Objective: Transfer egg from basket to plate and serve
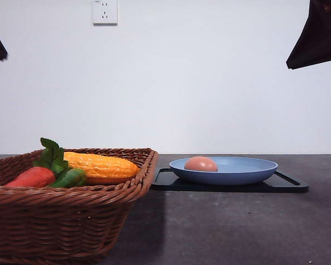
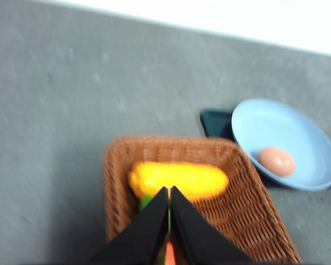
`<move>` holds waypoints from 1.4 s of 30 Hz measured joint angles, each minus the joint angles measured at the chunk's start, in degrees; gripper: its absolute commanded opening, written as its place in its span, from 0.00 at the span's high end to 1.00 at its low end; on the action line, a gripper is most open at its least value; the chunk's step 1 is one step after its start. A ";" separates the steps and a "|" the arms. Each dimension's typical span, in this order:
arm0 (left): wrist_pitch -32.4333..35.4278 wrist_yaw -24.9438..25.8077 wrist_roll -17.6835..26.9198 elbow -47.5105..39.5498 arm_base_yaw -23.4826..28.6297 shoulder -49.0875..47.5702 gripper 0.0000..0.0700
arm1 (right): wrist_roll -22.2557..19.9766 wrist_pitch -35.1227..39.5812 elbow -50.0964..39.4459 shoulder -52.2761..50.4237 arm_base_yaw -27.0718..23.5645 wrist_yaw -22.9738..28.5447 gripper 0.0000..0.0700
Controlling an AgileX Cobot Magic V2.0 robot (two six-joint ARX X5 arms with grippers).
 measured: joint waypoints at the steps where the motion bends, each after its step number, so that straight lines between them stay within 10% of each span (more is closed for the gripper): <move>1: -0.15 0.00 1.88 0.00 0.94 -2.19 1.00 | 0.00 0.00 0.00 0.00 0.00 0.00 1.00; 18: 7.03 0.64 10.86 -21.36 26.61 -28.69 1.00 | 0.00 0.01 0.00 0.00 0.00 0.00 1.00; 42: 8.38 13.51 10.97 -30.73 27.93 -30.77 1.00 | 0.00 0.02 0.00 0.00 0.00 0.00 1.00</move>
